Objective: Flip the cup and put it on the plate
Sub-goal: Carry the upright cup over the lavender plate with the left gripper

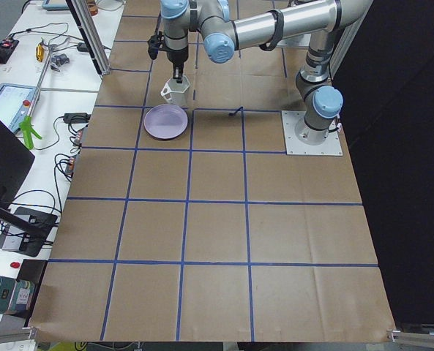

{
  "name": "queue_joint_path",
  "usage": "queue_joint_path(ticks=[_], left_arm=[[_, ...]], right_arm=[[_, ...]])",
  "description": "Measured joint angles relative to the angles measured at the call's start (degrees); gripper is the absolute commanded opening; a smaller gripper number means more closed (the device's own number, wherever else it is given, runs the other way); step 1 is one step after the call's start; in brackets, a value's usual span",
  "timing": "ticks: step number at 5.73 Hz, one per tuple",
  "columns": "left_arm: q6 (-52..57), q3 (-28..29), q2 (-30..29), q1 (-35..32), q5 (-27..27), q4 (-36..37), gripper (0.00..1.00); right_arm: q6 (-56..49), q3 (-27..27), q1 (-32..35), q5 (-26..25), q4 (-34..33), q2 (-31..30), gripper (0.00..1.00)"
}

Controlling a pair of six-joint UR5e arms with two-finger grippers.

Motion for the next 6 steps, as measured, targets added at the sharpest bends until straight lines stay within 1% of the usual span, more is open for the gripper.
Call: queue_joint_path(ticks=[1, 3, 4, 6], left_arm=[[-1.4, -0.9, -1.7, -1.7, 1.4, 4.8, 0.00], [-1.8, -2.1, -8.3, -2.7, 2.0, 10.4, 0.00], [-1.7, -2.8, -11.5, -3.0, 2.0, 12.0, 0.00], [-1.2, -4.9, -14.0, -3.6, 3.2, 12.7, 0.00]], right_arm=[[0.0, 0.0, 0.0, 0.0, 0.0, 0.0, 1.00], [0.0, 0.0, 0.0, 0.0, 0.0, 0.0, 1.00], [0.0, 0.0, 0.0, 0.0, 0.0, 0.0, 1.00], [0.0, 0.0, 0.0, 0.0, 0.0, 0.0, 1.00]])
